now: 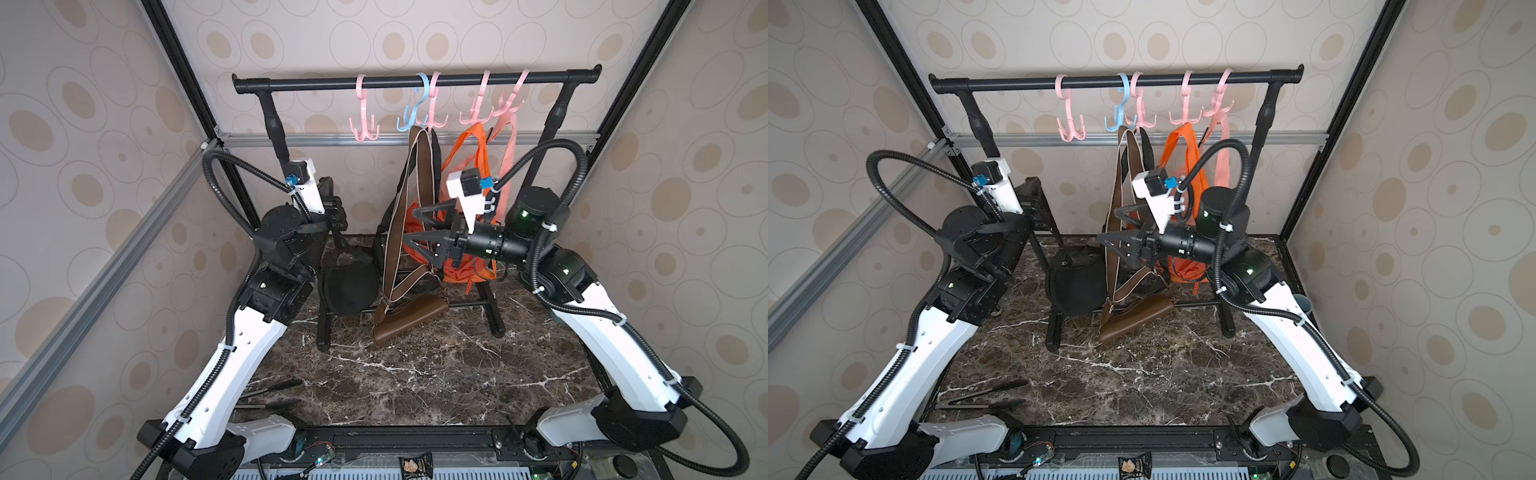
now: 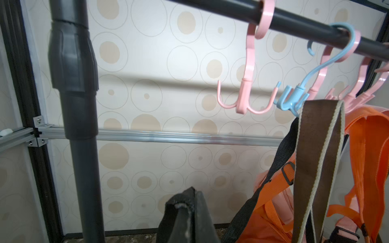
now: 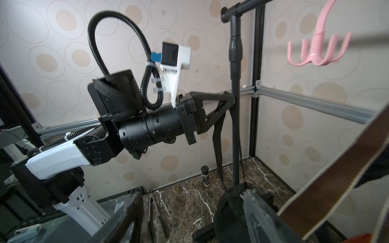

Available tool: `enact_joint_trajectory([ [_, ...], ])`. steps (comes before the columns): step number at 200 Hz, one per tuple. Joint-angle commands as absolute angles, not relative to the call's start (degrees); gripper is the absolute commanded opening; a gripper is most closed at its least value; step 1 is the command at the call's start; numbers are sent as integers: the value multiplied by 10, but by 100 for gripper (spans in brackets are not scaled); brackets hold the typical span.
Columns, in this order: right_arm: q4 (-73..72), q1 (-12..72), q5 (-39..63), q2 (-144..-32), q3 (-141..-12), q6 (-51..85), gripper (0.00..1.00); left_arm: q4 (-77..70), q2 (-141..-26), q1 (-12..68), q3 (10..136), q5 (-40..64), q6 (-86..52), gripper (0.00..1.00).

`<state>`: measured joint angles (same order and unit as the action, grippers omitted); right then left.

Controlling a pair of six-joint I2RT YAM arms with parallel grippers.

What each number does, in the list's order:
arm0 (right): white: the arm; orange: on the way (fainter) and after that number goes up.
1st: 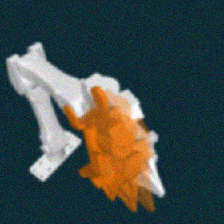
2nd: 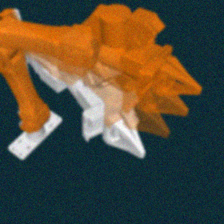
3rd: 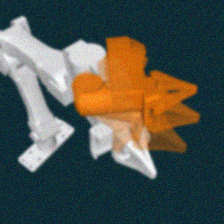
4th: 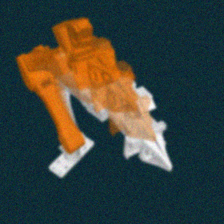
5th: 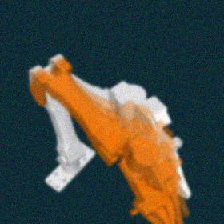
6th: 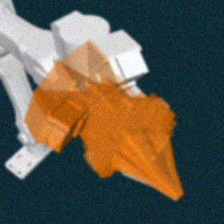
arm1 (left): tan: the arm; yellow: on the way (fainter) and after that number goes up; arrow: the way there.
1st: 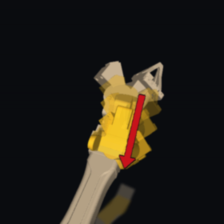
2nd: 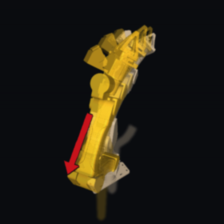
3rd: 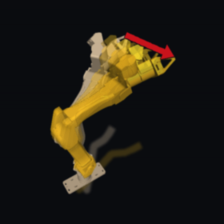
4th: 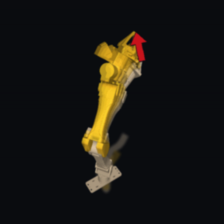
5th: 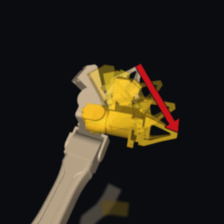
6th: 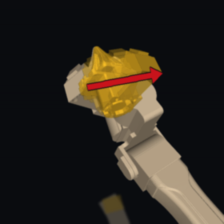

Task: Hang the bag on a hook
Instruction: Pick up the bag from the center of the board.

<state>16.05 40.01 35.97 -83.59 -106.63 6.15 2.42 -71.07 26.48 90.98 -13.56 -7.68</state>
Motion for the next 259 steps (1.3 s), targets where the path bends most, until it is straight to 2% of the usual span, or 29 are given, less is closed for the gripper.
enact_joint_trajectory([
  [1,213,430,381,-888,-1112,-3,77,81,-724,265,989,-136,-63,0],
  [59,211,454,345,-1029,-1227,-74,77,161,-767,265,1119,-85,-82,0],
  [95,218,457,334,-1098,-1313,-82,76,178,-761,265,1130,-72,-78,0],
  [114,220,462,301,-1089,-1322,-103,75,182,-747,265,1120,-74,-71,0],
  [148,139,471,278,-1007,-1192,-121,77,172,-726,265,1096,-92,-56,0],
  [182,209,474,296,-1067,-1286,-135,76,189,-747,266,1129,-60,-72,0],
  [211,183,477,328,-1079,-1281,-127,75,188,-742,266,1125,-62,-71,0],
  [238,221,477,334,-1118,-1349,-136,71,187,-740,266,1124,-60,-71,0],
  [259,254,477,345,-1141,-1391,-137,55,186,-740,266,1125,-64,-69,0],
])
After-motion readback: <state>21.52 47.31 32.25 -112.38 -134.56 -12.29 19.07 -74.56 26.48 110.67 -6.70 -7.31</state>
